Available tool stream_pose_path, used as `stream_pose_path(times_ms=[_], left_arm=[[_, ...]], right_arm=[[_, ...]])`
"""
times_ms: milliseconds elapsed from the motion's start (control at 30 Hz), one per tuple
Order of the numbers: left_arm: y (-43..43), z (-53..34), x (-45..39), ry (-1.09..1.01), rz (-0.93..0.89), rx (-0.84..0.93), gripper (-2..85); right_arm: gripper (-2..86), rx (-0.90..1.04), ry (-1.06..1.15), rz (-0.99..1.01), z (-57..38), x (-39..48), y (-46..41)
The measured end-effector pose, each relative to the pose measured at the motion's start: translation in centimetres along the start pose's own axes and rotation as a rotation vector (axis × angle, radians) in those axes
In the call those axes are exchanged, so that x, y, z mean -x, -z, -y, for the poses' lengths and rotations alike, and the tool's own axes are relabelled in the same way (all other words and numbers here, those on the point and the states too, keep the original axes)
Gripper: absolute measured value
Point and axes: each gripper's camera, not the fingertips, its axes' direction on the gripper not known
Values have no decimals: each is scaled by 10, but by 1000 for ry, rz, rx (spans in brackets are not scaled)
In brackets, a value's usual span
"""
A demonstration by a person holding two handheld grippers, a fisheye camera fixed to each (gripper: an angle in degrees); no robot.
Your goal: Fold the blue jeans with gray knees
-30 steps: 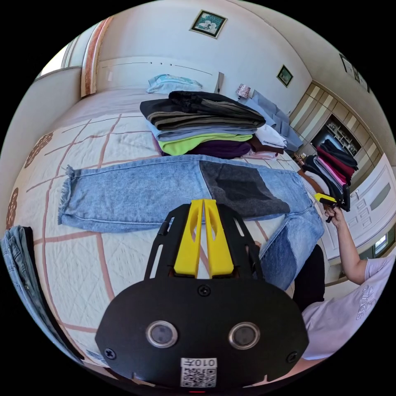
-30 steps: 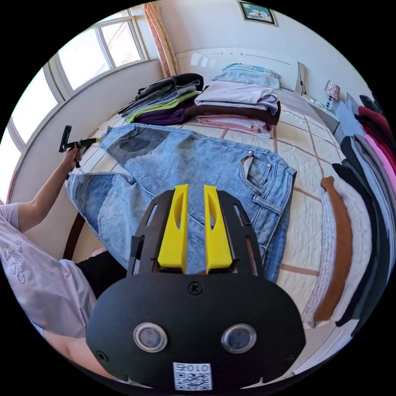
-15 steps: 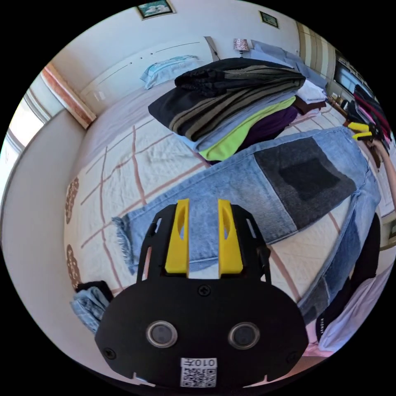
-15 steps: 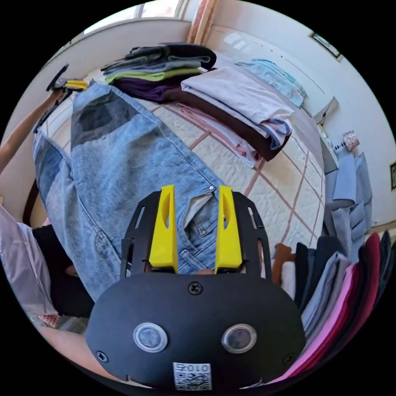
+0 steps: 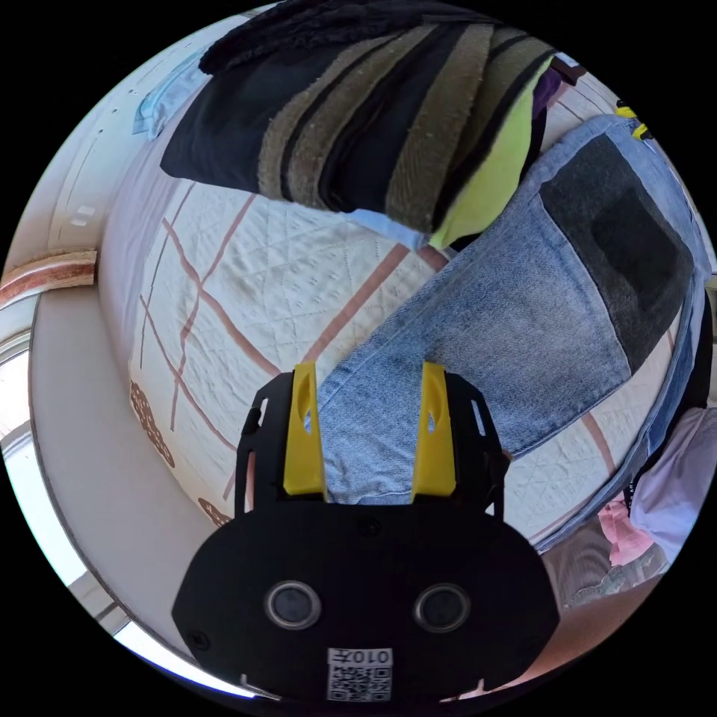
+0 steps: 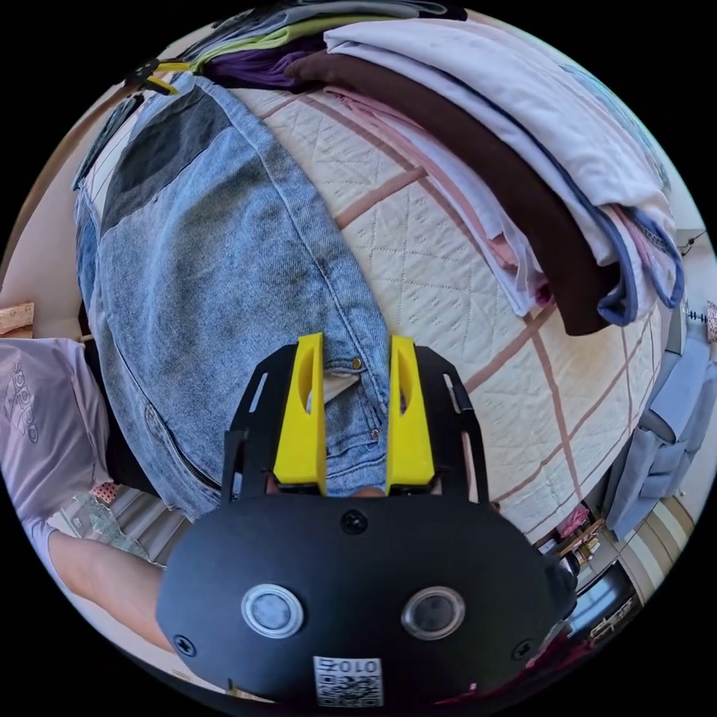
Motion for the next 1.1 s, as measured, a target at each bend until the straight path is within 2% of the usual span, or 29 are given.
stream_pose_path(times_ms=[67,200,367,467,667,800,900,1000,1033,1100], left_arm=[[-1,9,1,-14,-61,28,152],[5,13,-7,-9,-62,42,129],[23,-9,-26,-3,9,26,57],[47,-37,-35,20,46,-23,18],[129,-138,-30,150,30,-230,1],[208,-267,-99,186,226,-434,-1],[213,-371,-184,308,422,-418,-2],[163,-446,-251,371,393,-322,-2],[142,-473,-264,425,262,-363,-2],[112,-503,-276,496,21,-399,-2]], right_arm=[[123,-45,-16,10,-6,3,-2],[108,-141,-51,-8,-23,18,-6],[68,-210,-112,-247,-45,69,-2],[51,-216,-156,-279,-57,90,16],[42,-319,-167,-295,-120,140,84],[45,-492,-166,-406,-203,215,113],[51,-622,-171,-430,-282,276,91],[53,-620,-208,-186,-329,299,21],[53,-577,-239,-93,-336,305,-10],[54,-522,-271,-65,-337,318,-47]])
